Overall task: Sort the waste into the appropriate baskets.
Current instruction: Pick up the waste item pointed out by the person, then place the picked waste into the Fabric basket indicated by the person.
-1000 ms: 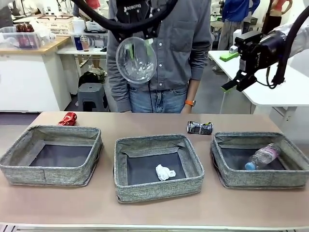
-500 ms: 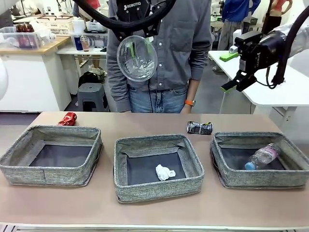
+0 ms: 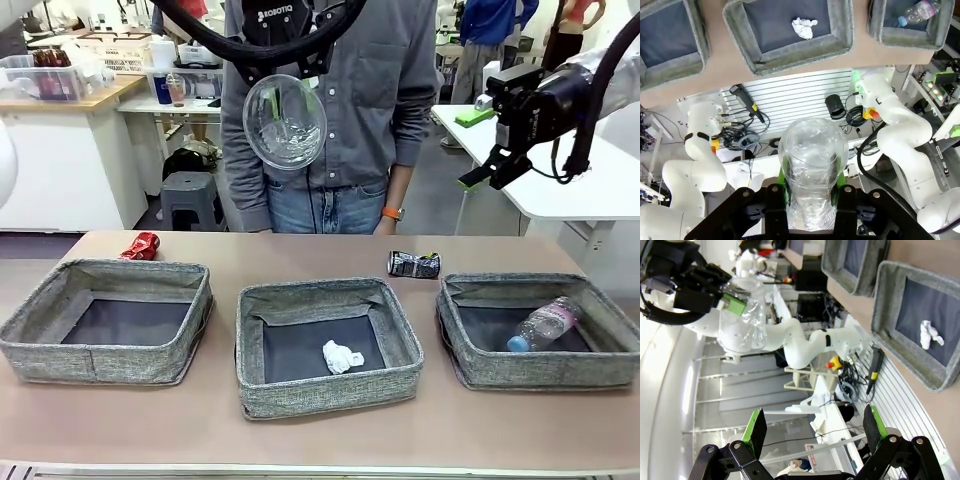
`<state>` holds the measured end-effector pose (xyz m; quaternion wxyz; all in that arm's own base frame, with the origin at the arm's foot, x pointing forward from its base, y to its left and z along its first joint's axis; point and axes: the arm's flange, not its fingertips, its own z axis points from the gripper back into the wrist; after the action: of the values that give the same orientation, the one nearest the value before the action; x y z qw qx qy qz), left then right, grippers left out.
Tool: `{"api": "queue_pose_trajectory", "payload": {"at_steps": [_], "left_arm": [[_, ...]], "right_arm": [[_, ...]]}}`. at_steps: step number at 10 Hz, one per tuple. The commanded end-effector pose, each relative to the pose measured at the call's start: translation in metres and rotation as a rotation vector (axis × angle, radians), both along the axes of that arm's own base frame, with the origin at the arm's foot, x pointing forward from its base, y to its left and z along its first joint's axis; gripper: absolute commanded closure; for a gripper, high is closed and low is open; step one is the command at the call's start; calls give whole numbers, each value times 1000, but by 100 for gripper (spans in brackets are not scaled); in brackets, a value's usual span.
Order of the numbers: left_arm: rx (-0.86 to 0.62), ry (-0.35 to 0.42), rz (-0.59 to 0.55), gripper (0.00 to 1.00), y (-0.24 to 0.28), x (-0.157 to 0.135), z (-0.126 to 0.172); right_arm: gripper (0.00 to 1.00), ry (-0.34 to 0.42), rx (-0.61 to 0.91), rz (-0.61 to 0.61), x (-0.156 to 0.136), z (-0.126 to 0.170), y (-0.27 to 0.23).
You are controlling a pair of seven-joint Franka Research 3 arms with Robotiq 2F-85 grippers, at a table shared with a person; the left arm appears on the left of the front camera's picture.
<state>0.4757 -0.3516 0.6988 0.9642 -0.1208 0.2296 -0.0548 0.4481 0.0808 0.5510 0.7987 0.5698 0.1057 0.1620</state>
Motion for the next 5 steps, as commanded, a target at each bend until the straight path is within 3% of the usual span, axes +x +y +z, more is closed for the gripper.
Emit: {"api": "queue_pose_trajectory", "payload": {"at_steps": [1, 5], "left_arm": [[7, 2, 4, 65, 2, -4, 2], [7, 2, 4, 65, 2, -4, 2]], "right_arm": [[0, -19, 25, 0, -2, -1, 1], [0, -19, 25, 0, -2, -1, 1]]}}
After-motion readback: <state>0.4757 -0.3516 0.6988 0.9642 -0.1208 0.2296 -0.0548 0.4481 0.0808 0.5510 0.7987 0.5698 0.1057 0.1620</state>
